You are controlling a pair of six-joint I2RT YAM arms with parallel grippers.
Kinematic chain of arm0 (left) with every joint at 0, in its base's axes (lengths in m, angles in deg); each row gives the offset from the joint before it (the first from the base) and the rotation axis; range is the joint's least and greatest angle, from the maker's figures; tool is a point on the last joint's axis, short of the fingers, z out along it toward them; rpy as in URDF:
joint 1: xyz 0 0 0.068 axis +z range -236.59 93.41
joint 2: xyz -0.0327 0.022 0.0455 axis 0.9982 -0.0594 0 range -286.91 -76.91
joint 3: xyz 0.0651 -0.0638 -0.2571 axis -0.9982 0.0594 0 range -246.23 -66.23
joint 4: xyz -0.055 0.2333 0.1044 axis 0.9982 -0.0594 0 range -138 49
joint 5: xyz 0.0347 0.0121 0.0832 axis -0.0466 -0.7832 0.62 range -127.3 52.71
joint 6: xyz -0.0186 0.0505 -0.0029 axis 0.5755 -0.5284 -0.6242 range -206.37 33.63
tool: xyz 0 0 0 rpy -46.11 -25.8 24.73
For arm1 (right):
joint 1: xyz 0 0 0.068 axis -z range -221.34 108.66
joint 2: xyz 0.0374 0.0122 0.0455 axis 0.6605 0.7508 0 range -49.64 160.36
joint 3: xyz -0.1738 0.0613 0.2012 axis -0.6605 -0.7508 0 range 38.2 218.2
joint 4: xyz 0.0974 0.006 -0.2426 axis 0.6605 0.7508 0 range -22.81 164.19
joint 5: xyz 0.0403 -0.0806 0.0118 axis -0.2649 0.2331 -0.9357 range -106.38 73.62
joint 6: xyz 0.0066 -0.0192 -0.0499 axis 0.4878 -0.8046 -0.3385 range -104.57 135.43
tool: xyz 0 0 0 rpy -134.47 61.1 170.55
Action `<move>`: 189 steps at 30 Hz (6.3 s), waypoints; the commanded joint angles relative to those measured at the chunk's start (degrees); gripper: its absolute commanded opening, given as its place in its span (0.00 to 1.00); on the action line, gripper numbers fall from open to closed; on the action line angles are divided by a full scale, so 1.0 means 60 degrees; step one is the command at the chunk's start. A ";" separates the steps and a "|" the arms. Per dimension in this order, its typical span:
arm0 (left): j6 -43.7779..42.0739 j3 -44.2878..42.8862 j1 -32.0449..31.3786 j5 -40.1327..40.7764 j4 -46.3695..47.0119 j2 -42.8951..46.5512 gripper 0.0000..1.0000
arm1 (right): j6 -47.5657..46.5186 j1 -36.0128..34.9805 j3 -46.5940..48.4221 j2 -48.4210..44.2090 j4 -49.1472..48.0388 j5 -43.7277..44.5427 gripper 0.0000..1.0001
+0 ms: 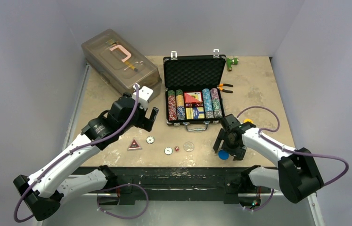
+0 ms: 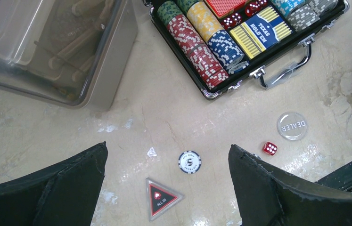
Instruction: Pack up texas hold em set
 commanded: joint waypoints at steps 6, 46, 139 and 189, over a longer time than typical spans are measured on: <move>-0.0052 -0.0239 -0.0046 0.0135 0.0038 0.0263 0.96 | -0.0103 -0.0139 0.0542 0.0971 -0.0567 -0.0103 0.78; -0.0027 -0.0239 -0.0054 0.0022 0.0067 0.0278 0.95 | 0.1174 -0.0210 0.1993 -0.0097 -0.1306 0.0253 0.16; 0.0006 -0.0298 -0.0063 -0.0169 0.0035 0.0275 0.95 | -0.2634 0.5779 0.4632 0.4978 -0.2060 0.1126 0.96; -0.0040 -0.0313 -0.0065 0.0086 -0.0036 0.0245 0.95 | -0.3389 0.5601 0.3348 0.5135 -0.2557 0.0025 0.54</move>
